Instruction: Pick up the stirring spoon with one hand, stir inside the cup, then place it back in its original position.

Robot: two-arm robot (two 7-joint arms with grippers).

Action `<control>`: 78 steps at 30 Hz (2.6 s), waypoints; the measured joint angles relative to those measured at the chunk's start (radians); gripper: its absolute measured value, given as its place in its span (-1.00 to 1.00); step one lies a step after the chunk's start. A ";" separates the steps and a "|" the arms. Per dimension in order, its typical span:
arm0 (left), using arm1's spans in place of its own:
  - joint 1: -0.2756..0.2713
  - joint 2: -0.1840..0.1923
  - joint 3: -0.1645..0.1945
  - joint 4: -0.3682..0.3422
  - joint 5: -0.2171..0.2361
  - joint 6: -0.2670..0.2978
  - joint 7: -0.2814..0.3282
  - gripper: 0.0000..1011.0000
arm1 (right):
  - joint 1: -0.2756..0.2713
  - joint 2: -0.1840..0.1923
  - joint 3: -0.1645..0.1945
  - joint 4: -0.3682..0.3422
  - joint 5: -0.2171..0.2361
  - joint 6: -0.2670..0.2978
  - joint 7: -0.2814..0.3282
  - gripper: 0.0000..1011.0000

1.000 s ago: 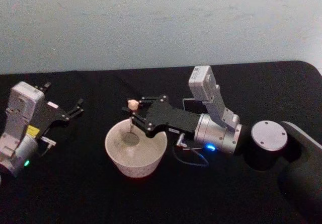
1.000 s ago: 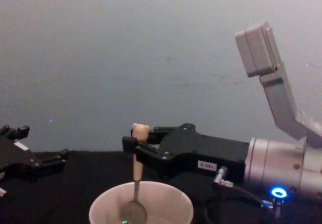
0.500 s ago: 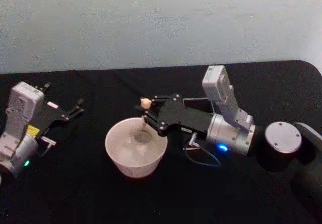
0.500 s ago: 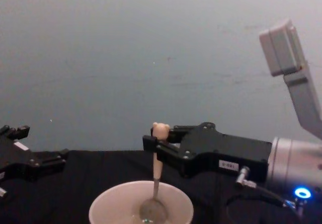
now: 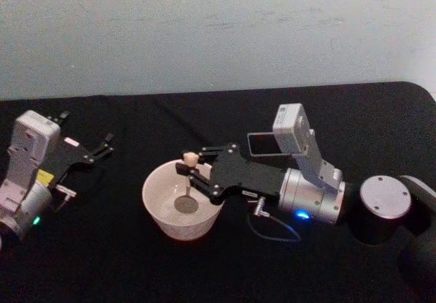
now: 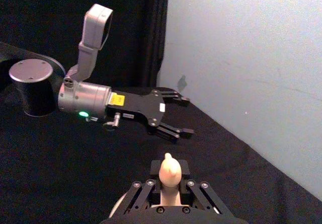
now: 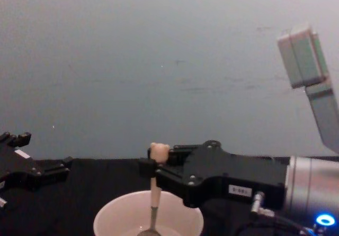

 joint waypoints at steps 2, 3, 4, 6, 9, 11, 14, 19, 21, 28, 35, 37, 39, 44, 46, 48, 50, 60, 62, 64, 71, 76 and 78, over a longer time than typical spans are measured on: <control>0.000 0.000 0.000 0.000 0.000 0.000 0.000 0.98 | 0.003 -0.005 -0.005 0.003 0.000 0.000 0.001 -0.63; 0.000 0.000 0.000 0.000 0.000 0.000 0.000 0.98 | 0.007 -0.010 -0.009 0.009 -0.001 0.000 0.002 -0.63; 0.000 0.000 0.000 0.000 0.000 0.000 0.000 0.98 | 0.009 -0.013 -0.011 0.012 -0.001 0.000 0.002 -0.63; 0.000 0.000 0.000 0.000 0.000 0.000 0.000 0.98 | 0.018 -0.023 -0.016 0.026 -0.003 0.000 0.000 -0.63; 0.000 0.000 0.000 0.000 0.000 0.000 0.000 0.98 | 0.027 -0.035 -0.019 0.043 -0.006 -0.001 -0.003 -0.63; 0.000 0.000 0.000 0.000 0.000 0.000 0.000 0.98 | 0.036 -0.045 -0.019 0.059 -0.006 -0.003 -0.007 -0.63; 0.000 0.000 0.000 0.000 0.000 0.000 0.000 0.98 | 0.048 -0.057 -0.019 0.077 -0.007 -0.006 -0.014 -0.63; 0.000 0.000 0.000 0.000 0.000 0.000 0.000 0.98 | 0.062 -0.068 -0.008 0.099 -0.007 -0.011 -0.025 -0.63; 0.000 0.000 0.000 0.000 0.000 0.000 0.000 0.98 | 0.064 -0.068 -0.005 0.103 -0.007 -0.012 -0.028 -0.63; 0.000 0.000 0.000 0.000 0.000 0.000 0.000 0.98 | 0.063 -0.056 0.009 0.107 -0.013 -0.014 -0.036 -0.63; 0.000 0.000 0.000 0.000 0.000 0.000 0.000 0.98 | 0.043 -0.031 0.025 0.077 -0.010 -0.010 -0.037 -0.63; 0.000 0.000 0.000 0.000 0.000 0.000 0.000 0.98 | 0.034 -0.022 0.029 0.063 -0.006 -0.008 -0.037 -0.63; 0.000 0.000 0.000 0.000 0.000 0.000 0.000 0.98 | 0.028 -0.016 0.031 0.053 -0.004 -0.006 -0.035 -0.63; 0.000 0.000 0.000 0.000 0.000 0.000 0.000 0.98 | 0.004 0.006 0.032 0.018 0.005 0.002 -0.025 -0.63; 0.000 0.000 0.000 0.000 0.000 0.000 0.000 0.98 | -0.006 0.015 0.031 0.004 0.009 0.006 -0.021 -0.63; 0.000 0.000 0.000 0.000 0.000 0.000 0.000 0.98 | -0.012 0.021 0.030 -0.004 0.011 0.009 -0.018 -0.63; 0.000 0.000 0.000 0.000 0.000 0.000 0.000 0.98 | -0.020 0.027 0.027 -0.016 0.014 0.012 -0.014 -0.63; 0.000 0.000 0.000 0.000 0.000 0.000 0.000 0.98 | -0.032 0.030 0.002 -0.044 0.023 0.017 0.005 -0.63; 0.000 0.000 0.000 0.000 0.000 0.000 0.000 0.98 | -0.029 0.027 -0.004 -0.043 0.023 0.018 0.008 -0.63; 0.000 0.000 0.000 0.000 0.000 0.000 0.000 0.98 | -0.023 0.019 -0.011 -0.037 0.023 0.018 0.010 -0.63; 0.000 0.000 0.000 0.000 0.000 0.000 0.000 0.98 | 0.004 -0.010 -0.030 -0.001 0.019 0.016 0.014 -0.63; 0.000 0.000 0.000 0.000 0.000 0.000 0.000 0.98 | 0.032 -0.037 -0.038 0.041 0.009 0.009 0.010 -0.63; 0.000 0.000 0.000 0.000 0.000 0.000 0.000 0.98 | 0.043 -0.048 -0.038 0.057 0.008 0.006 0.007 -0.63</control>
